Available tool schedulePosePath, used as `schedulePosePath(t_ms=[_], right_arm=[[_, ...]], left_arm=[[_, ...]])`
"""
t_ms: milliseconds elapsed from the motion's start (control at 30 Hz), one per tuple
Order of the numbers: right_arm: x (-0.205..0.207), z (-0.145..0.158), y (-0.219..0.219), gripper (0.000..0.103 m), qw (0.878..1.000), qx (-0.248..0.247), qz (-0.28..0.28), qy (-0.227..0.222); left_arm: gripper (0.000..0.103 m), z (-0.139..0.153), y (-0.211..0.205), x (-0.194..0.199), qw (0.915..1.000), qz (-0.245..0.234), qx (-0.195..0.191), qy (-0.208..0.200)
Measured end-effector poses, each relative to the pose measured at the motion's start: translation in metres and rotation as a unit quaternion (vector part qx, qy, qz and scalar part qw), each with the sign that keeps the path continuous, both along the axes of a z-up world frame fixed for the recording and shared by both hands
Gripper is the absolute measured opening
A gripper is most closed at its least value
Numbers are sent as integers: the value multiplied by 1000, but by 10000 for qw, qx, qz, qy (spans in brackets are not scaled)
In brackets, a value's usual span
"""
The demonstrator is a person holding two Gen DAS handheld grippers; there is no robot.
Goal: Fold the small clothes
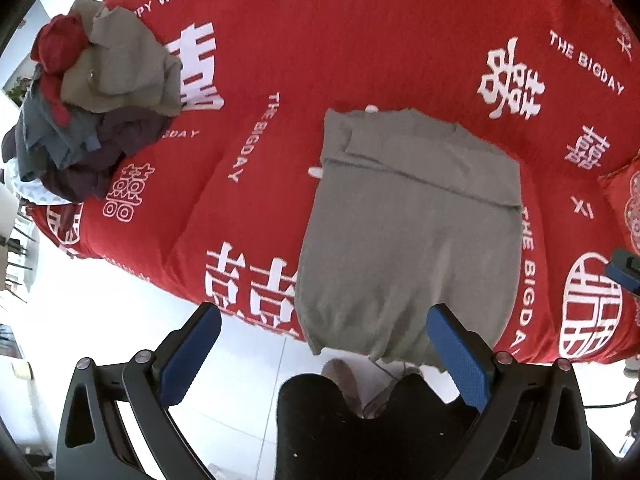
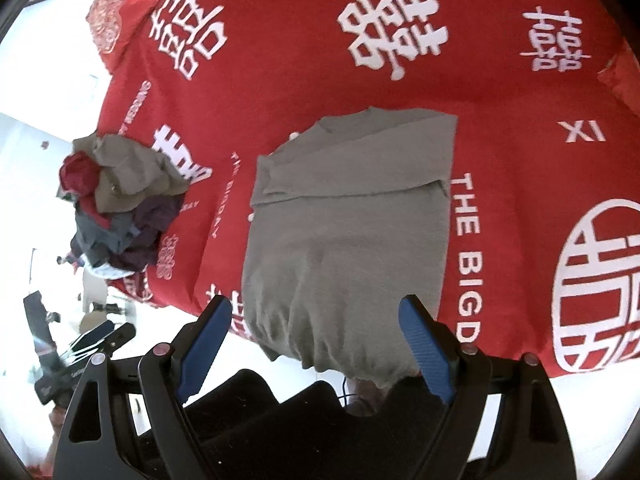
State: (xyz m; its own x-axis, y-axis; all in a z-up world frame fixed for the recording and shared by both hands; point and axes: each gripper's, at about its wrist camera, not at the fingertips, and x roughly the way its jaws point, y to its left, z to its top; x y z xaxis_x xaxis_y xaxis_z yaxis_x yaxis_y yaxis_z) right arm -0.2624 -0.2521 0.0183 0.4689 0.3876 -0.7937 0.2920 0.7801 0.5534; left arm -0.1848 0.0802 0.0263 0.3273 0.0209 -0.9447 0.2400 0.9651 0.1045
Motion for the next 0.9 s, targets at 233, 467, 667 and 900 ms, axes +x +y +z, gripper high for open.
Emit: schedulePosePath(t_ms=[233,467,667,900], right_arm=[[-2,-24,4,88,9994,101,112,324],[-5,-46,7,88,9982,189,-148,558],[-9,-61,15,88,9971,174,-319,676],[-16,-80,25,88,9957,215,-404,809]], left_arm=[[103,-21,12,8,9996,42,4,272],[103,-40,23,23,9988,-223,62,433],[103,-55,33,29,9972,-441,87,590],[103,-83,45,34,9947,-556,61,863]])
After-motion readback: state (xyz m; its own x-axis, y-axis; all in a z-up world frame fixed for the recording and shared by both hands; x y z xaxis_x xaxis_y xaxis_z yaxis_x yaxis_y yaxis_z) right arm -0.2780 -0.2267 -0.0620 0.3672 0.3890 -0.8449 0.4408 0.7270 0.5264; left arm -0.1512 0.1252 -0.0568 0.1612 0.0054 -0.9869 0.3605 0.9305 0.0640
